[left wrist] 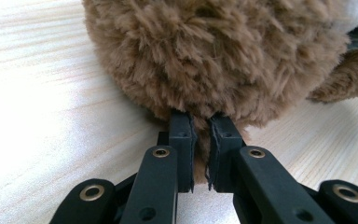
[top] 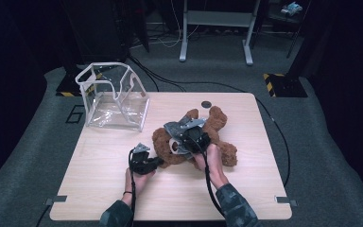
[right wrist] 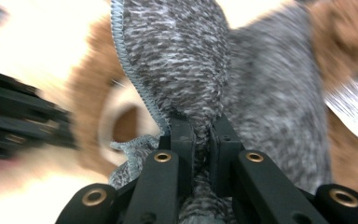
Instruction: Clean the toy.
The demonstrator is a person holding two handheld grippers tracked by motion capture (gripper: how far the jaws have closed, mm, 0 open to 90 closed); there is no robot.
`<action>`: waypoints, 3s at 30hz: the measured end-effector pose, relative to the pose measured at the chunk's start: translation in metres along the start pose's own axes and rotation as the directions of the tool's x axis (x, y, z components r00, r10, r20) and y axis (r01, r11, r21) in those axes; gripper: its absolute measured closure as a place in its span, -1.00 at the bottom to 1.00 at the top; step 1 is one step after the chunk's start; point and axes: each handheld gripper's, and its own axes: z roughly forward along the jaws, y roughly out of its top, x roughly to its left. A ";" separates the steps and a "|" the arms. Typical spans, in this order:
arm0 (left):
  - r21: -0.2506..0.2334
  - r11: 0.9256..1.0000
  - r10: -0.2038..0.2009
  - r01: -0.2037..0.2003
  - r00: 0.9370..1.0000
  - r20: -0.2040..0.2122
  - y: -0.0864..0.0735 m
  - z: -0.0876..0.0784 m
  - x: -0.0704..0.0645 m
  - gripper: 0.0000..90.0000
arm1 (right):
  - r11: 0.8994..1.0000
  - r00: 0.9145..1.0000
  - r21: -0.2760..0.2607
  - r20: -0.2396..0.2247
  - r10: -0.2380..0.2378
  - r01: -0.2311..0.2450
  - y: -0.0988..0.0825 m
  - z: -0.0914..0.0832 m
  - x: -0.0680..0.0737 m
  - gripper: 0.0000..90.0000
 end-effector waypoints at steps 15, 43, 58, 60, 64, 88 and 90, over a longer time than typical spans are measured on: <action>0.003 1.000 -0.007 0.007 1.000 0.008 0.000 0.000 0.000 0.82 | 0.991 0.974 0.012 0.184 0.131 -0.136 -0.027 -0.029 -0.066 0.85; 0.011 1.000 0.001 -0.001 1.000 0.003 0.001 0.001 0.000 0.82 | 0.966 0.951 -0.052 0.174 0.257 -0.251 -0.050 -0.030 -0.109 0.84; 0.015 1.000 0.005 -0.005 1.000 0.001 0.001 0.001 -0.001 0.82 | 0.941 0.909 -0.034 0.252 0.333 -0.336 -0.048 -0.026 -0.142 0.84; 0.016 1.000 0.005 -0.005 1.000 -0.003 0.001 0.002 -0.001 0.82 | 0.945 0.924 -0.066 0.196 0.328 -0.322 -0.040 -0.037 -0.133 0.84; 0.016 1.000 0.004 -0.004 1.000 -0.006 0.001 0.001 -0.001 0.82 | 0.957 0.950 -0.058 0.116 0.289 -0.284 -0.027 -0.028 -0.113 0.84; 0.017 1.000 0.014 -0.014 1.000 -0.017 0.000 0.002 -0.003 0.81 | 0.947 0.936 0.058 0.183 0.301 -0.316 -0.083 -0.018 -0.119 0.84; 0.018 1.000 0.012 -0.012 1.000 -0.017 0.001 0.002 -0.003 0.81 | 0.945 0.931 0.058 0.205 0.303 -0.321 -0.087 -0.024 -0.126 0.84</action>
